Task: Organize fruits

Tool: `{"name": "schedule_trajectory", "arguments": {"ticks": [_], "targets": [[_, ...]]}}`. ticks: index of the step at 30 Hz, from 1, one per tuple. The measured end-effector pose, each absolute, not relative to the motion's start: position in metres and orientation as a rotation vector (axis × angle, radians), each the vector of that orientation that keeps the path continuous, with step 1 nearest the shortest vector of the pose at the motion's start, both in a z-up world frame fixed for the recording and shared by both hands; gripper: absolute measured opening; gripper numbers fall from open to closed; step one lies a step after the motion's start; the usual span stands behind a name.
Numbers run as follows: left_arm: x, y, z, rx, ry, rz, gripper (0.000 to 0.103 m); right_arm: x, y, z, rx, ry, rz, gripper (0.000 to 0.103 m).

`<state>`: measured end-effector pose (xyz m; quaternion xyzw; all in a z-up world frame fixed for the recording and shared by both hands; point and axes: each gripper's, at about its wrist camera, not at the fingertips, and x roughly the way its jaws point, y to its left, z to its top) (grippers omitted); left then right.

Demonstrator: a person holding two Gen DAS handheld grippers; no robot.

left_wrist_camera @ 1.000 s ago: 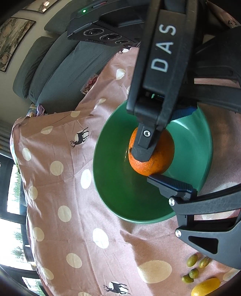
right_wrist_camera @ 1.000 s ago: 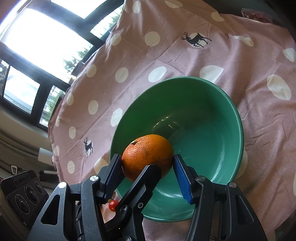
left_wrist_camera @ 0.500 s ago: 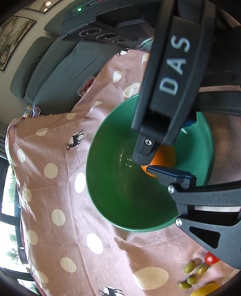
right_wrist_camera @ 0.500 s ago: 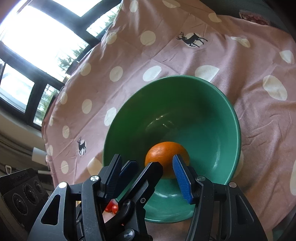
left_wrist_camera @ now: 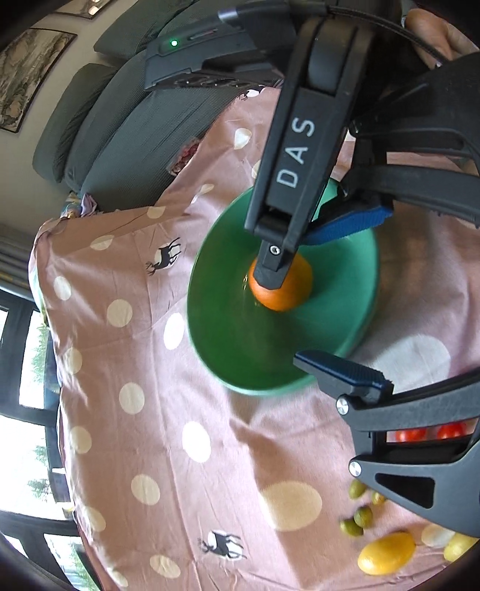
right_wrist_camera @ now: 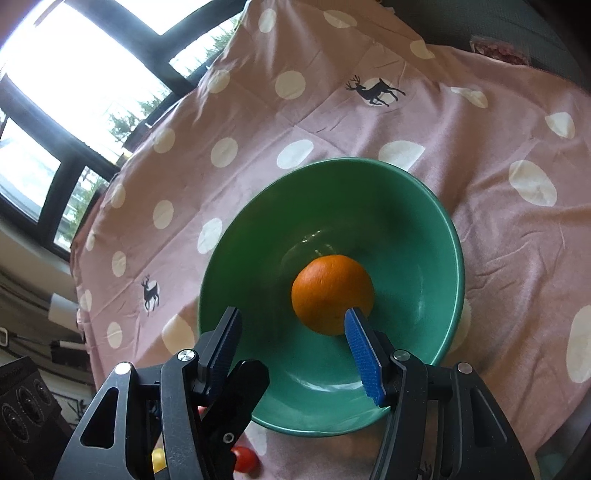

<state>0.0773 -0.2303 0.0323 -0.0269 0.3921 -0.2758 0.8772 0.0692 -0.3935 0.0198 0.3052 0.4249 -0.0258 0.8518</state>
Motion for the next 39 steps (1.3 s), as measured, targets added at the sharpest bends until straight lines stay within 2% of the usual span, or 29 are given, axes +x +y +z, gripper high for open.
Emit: {"name": "schedule_trajectory", "arguments": {"ticks": [7,12,24,27,39], "targets": [[0.068,-0.207,0.037,-0.09,0.814,-0.535,0.061,0.067,-0.377,0.025,0.606,0.882,-0.032,0.062],[0.058,-0.182,0.046,-0.125,0.771,-0.491,0.069,0.062,-0.368,0.031,0.575,0.862,-0.054,0.062],[0.038,-0.125,0.056,-0.198,0.725,-0.333,0.074,0.049,-0.347,0.045,0.531,0.808,-0.051,0.062],[0.032,-0.107,0.051,-0.219,0.733,-0.279,0.074,0.05,-0.332,0.047,0.505,0.806,-0.032,0.067],[0.024,-0.029,0.015,-0.304,0.84,0.0,0.076,0.062,-0.267,0.04,0.382,0.854,0.047,0.068]]}}
